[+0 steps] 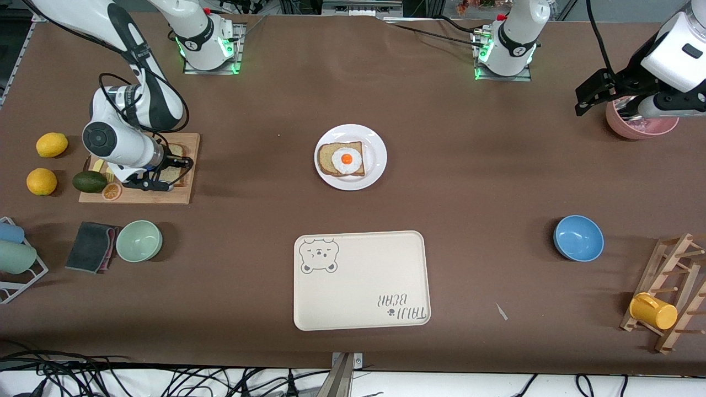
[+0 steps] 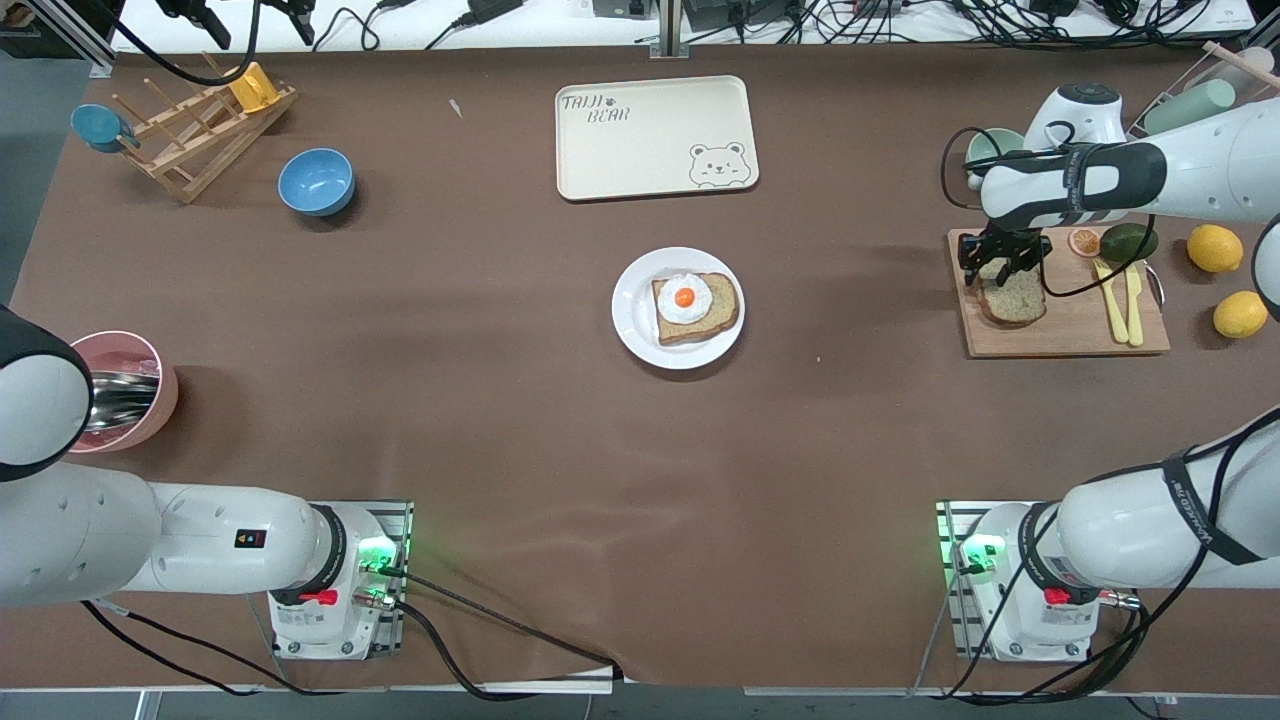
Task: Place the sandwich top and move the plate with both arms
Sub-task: 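Grasp the bread slice edge with the right gripper and lift it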
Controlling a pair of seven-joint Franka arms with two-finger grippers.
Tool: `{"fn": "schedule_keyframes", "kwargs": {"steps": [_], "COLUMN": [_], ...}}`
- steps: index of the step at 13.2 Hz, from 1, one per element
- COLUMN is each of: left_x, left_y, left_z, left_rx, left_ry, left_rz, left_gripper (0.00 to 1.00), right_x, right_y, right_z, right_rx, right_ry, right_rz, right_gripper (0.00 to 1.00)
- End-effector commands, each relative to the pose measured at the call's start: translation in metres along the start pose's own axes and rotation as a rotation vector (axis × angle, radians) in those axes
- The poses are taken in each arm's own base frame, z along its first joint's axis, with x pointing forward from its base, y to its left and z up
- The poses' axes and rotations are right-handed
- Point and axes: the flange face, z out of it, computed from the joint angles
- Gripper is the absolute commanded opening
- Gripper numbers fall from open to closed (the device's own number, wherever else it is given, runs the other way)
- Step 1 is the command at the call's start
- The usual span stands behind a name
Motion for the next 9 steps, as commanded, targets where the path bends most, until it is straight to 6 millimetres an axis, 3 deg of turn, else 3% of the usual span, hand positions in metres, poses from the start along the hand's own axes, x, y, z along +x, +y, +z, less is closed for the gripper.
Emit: {"fn": "schedule_keyframes", "kwargs": {"steps": [1, 3, 5, 9], "left_x": [-0.001, -0.001, -0.001, -0.001], "left_y": [-0.005, -0.009, -0.009, -0.008], "left_z": [-0.006, -0.005, -0.005, -0.005], "left_rx": [0.026, 0.026, 0.026, 0.027], "left_ry": [0.003, 0.002, 0.0, 0.0], "left_rz": [-0.007, -0.016, -0.017, -0.012], "left_gripper": [1.0, 1.0, 1.0, 1.0], "right_x": [0.001, 0.0, 0.001, 0.0], "right_y": [-0.002, -0.003, -0.003, -0.015], "right_z": [0.01, 0.01, 0.01, 0.008], "right_rx": [-0.013, -0.013, -0.013, -0.019], "right_ry": [0.01, 0.009, 0.007, 0.011], "right_rz": [0.003, 0.001, 0.018, 0.012], "right_gripper": [0.4, 0.28, 0.03, 0.0]}}
